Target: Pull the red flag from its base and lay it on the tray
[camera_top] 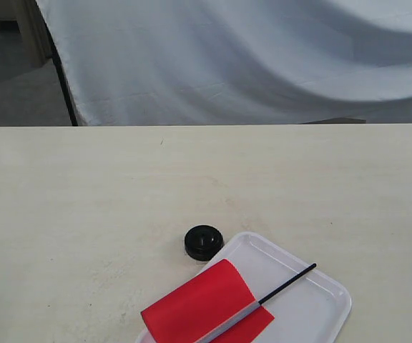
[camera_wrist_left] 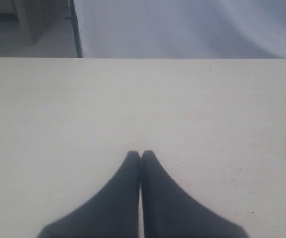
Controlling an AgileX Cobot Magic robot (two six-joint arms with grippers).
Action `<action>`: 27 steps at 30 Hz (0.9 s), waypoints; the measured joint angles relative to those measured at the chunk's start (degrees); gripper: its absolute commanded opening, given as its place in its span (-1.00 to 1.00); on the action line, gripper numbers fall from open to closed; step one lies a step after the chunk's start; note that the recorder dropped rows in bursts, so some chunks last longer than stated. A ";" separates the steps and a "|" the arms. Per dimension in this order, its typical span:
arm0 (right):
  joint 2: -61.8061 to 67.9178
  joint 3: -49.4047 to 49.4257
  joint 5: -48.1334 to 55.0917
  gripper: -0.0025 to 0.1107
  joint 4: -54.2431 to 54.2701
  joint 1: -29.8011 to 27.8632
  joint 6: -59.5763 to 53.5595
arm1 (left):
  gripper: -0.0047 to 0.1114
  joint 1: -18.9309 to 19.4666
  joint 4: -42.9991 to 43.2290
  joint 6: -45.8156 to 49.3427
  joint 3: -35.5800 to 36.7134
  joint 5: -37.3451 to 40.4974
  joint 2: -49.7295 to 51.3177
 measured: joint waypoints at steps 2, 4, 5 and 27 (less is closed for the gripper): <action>0.00 0.09 2.36 -0.96 -0.44 0.00 -0.84 | -0.92 0.00 0.00 0.00 0.00 0.00 0.00; 0.00 0.09 2.62 -0.96 -0.68 0.00 -1.63 | -0.92 0.00 0.00 0.00 0.00 0.00 0.00; 0.00 0.09 2.72 -0.96 -0.68 0.00 -1.73 | -0.92 0.00 0.00 0.00 0.00 0.00 0.00; 0.00 0.09 2.72 -0.96 -0.68 0.00 -1.83 | -0.92 0.00 0.00 0.00 0.00 0.00 0.00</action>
